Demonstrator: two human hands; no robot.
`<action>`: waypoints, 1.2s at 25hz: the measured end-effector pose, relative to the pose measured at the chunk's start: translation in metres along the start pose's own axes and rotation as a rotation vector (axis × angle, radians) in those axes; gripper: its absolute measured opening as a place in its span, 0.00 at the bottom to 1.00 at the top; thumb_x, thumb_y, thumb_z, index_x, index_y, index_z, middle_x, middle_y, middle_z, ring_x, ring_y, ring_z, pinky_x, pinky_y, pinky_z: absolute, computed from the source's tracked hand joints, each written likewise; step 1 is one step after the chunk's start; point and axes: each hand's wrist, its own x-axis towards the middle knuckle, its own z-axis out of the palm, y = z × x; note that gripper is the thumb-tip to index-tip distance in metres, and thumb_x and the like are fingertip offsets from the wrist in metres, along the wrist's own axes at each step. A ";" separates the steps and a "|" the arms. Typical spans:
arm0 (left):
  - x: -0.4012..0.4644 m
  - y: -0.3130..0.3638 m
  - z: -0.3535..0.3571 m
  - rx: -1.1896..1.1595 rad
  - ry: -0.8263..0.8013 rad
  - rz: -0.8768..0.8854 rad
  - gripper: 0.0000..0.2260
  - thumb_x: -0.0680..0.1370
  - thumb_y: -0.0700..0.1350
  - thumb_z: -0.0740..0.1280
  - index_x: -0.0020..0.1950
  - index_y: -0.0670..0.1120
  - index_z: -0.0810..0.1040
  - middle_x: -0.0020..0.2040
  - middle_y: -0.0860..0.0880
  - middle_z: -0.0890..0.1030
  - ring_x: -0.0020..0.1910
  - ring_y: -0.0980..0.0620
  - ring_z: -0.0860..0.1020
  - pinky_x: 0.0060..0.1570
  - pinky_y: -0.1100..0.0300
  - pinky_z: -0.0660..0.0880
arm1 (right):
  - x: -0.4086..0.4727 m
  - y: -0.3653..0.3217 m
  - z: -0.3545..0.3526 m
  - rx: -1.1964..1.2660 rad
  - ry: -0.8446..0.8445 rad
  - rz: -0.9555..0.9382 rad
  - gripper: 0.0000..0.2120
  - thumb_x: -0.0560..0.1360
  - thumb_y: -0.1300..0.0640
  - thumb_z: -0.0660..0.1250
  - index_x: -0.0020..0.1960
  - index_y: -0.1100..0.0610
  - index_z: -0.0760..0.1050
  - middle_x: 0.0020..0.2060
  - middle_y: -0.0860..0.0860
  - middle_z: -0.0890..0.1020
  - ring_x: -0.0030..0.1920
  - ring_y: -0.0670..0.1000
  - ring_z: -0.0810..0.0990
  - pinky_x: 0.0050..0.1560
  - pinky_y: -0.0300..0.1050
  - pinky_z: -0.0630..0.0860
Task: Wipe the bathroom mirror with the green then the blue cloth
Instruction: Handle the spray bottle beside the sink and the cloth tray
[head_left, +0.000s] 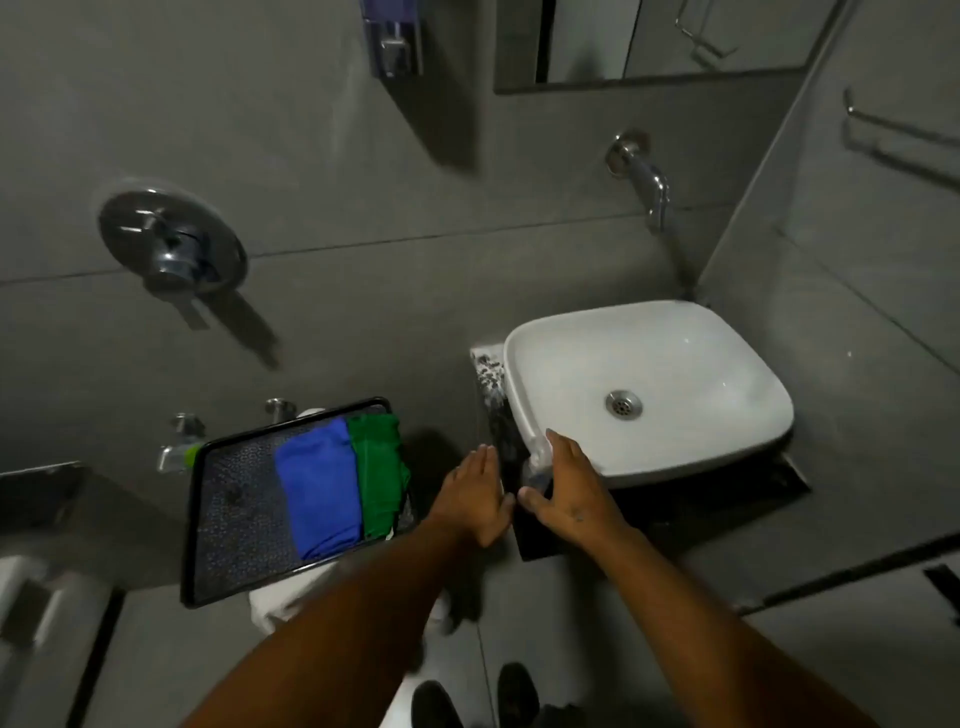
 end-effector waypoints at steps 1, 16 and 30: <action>0.002 0.011 0.006 -0.043 -0.033 0.003 0.35 0.80 0.56 0.56 0.80 0.40 0.47 0.82 0.40 0.52 0.81 0.43 0.52 0.78 0.48 0.51 | -0.001 0.005 0.000 0.039 -0.003 0.028 0.39 0.72 0.52 0.73 0.76 0.57 0.57 0.73 0.55 0.67 0.72 0.55 0.66 0.72 0.49 0.66; 0.012 0.009 -0.001 -0.682 0.060 -0.260 0.19 0.75 0.42 0.68 0.65 0.44 0.72 0.59 0.41 0.81 0.58 0.42 0.80 0.55 0.53 0.77 | 0.050 -0.036 0.015 0.115 -0.186 0.024 0.20 0.77 0.56 0.68 0.67 0.50 0.72 0.60 0.53 0.81 0.59 0.55 0.80 0.60 0.49 0.78; -0.059 -0.131 -0.026 -0.656 -0.011 -0.471 0.17 0.76 0.42 0.67 0.65 0.43 0.75 0.60 0.41 0.80 0.57 0.45 0.78 0.55 0.54 0.76 | 0.076 -0.133 0.137 0.115 -0.638 0.093 0.14 0.77 0.50 0.68 0.47 0.62 0.79 0.38 0.53 0.79 0.40 0.52 0.78 0.47 0.50 0.79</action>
